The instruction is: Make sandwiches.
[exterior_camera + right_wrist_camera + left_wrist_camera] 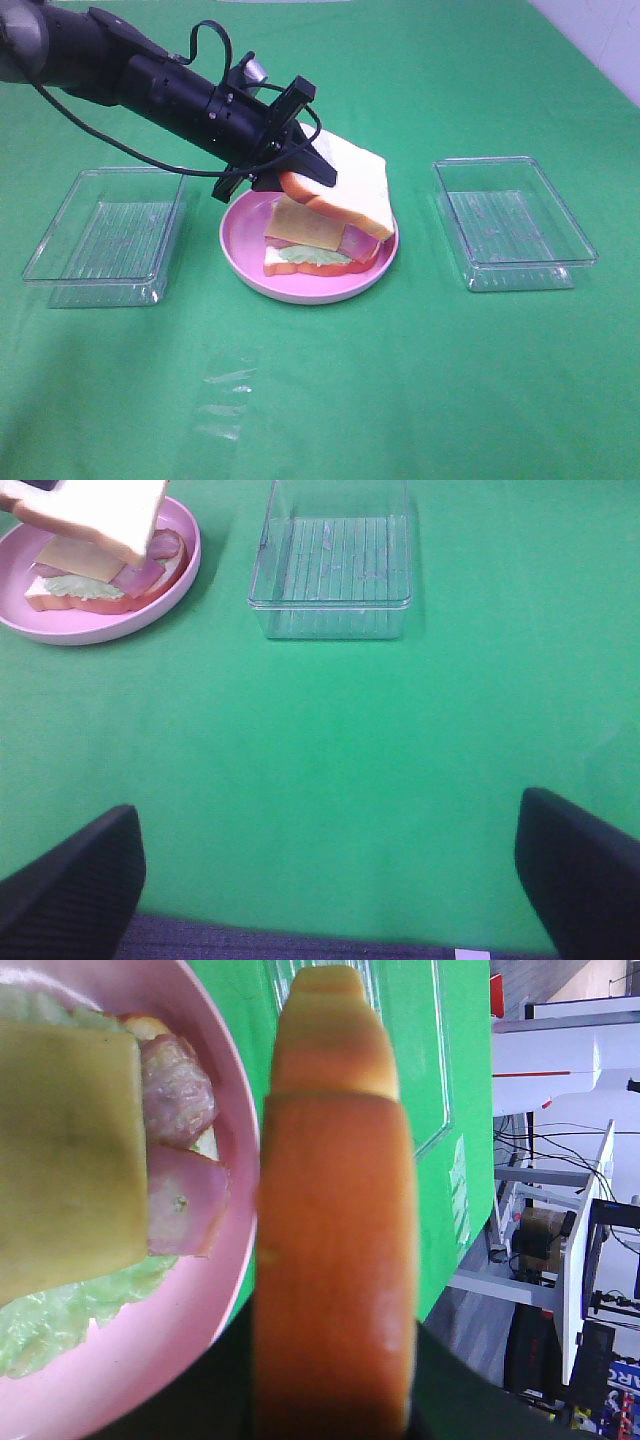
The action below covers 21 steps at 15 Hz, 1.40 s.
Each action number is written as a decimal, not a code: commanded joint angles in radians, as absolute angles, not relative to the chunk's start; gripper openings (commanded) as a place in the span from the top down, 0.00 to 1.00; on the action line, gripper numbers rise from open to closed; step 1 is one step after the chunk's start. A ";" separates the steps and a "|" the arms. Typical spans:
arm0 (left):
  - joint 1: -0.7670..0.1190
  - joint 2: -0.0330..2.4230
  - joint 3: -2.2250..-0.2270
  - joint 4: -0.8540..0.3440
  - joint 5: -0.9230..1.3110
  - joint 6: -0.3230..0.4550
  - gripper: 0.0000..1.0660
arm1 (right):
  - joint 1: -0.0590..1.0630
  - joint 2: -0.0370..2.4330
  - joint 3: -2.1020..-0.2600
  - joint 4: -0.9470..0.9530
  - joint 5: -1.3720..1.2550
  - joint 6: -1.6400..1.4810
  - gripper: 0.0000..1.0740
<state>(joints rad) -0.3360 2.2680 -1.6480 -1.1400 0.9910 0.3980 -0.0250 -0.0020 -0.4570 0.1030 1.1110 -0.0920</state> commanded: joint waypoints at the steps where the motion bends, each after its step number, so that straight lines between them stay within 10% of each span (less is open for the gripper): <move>1: -0.342 2.284 -1.651 -1.151 0.986 0.375 1.00 | -0.026 -0.031 -0.454 0.104 1.108 -0.092 0.11; 6: -0.342 2.306 -1.651 -1.089 0.954 0.265 0.94 | -0.026 -0.031 -0.454 0.104 1.108 -0.092 0.11; 12: -0.342 2.304 -1.671 -1.005 1.004 0.244 0.19 | -0.026 -0.031 -0.454 0.104 1.108 -0.092 0.11; 21: -0.342 2.303 -2.023 -0.419 1.319 -0.024 0.19 | -0.026 -0.031 -0.454 0.104 1.108 -0.092 0.11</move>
<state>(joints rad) -0.3360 2.3010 -2.0130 -0.4440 1.2060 -0.0150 -0.0250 -0.0020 -0.4570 0.1050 1.1110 -0.0920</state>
